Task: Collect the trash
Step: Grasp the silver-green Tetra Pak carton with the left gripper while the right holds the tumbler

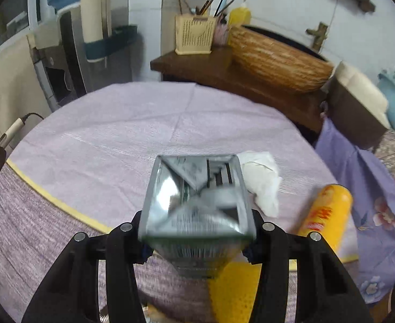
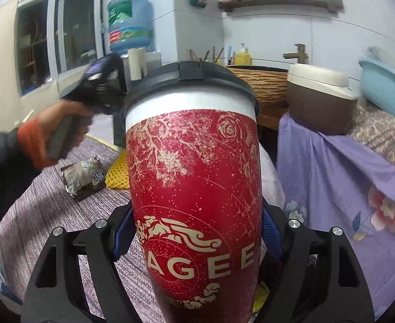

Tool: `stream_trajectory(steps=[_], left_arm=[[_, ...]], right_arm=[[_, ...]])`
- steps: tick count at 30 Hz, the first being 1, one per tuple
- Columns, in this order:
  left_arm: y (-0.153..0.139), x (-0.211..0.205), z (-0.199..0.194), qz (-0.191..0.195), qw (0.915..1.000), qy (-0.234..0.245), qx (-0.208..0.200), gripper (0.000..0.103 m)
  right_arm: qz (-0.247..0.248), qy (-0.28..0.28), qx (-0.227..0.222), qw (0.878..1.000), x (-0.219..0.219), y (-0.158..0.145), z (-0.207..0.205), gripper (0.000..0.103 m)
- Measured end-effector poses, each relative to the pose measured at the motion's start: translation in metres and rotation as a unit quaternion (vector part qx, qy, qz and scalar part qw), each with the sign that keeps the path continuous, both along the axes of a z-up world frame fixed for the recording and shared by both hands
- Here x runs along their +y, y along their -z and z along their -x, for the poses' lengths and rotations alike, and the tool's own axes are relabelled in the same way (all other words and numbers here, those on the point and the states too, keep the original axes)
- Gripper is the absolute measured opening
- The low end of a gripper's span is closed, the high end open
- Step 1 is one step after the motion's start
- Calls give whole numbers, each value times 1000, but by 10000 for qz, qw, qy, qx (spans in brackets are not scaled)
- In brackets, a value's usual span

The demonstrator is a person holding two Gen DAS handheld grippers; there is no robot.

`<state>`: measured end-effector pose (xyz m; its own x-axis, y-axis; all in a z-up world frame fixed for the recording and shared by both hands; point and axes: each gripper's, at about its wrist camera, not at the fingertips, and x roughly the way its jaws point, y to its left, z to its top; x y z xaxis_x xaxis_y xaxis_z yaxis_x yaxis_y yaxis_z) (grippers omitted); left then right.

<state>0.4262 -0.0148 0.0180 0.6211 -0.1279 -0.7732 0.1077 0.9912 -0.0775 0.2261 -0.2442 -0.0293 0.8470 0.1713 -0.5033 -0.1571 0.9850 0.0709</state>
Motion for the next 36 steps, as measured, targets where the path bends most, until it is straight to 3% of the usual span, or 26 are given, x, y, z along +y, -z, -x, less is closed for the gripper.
stream_trajectory(steps=[7, 14, 20, 29, 36], left_arm=[[-41, -9, 77, -18, 9958, 304, -861, 49], [-66, -29, 165, 152, 9847, 821, -1533, 49], [-58, -55, 221, 621, 9766, 1424, -1486, 49], [-16, -125, 254, 1050, 9646, 2191, -1025, 49], [16, -175, 268, 996, 9574, 2591, -790, 49]], right_arm=[[-327, 400, -28, 9987, -24, 3, 31, 77], [-579, 1105, 34, 9922, -62, 25, 70, 77], [-605, 1687, 624, 9818, -98, 72, 82, 77], [-852, 2105, 1884, 9555, -136, 173, 50, 77], [-1027, 2226, 2867, 9261, -152, 250, 11, 77]])
